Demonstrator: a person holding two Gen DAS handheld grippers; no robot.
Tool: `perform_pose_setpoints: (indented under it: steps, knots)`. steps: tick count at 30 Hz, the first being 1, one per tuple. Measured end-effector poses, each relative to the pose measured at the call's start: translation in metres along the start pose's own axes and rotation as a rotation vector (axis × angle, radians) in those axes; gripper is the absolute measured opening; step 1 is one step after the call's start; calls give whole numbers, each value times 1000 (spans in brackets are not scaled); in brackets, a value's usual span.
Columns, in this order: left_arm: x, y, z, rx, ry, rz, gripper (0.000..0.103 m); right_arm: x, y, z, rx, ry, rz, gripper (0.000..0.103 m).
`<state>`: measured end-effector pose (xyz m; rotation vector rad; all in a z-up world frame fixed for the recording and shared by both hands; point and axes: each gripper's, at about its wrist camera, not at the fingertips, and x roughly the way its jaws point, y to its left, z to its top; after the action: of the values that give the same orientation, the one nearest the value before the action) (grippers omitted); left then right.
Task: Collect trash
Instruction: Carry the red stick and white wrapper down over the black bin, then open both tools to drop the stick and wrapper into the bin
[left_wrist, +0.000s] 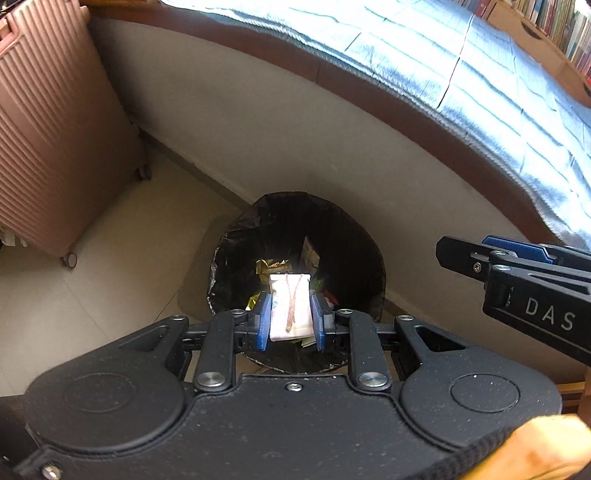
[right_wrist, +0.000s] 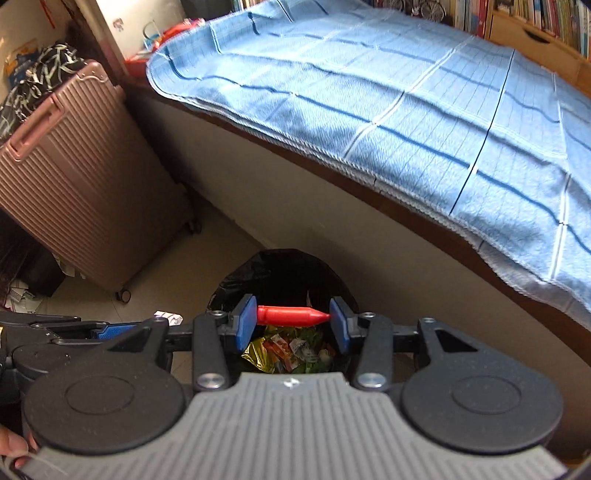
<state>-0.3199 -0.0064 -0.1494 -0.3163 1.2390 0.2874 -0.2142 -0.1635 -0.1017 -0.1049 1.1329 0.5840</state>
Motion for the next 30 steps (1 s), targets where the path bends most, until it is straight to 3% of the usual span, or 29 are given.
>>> perform_pose_setpoints:
  steps: [10, 14, 15, 30]
  knots:
    - [34, 2, 18, 0, 29, -2, 24, 44, -10, 5, 37, 51, -1, 50]
    - [37, 8, 22, -9, 34, 2, 43, 50, -11, 5, 50, 54, 0, 54]
    - [39, 8, 23, -4, 35, 6, 46, 51, -12, 5, 51, 54, -1, 62]
    - [39, 11, 26, 14, 56, 8, 73, 48, -5, 10, 47, 56, -28, 75]
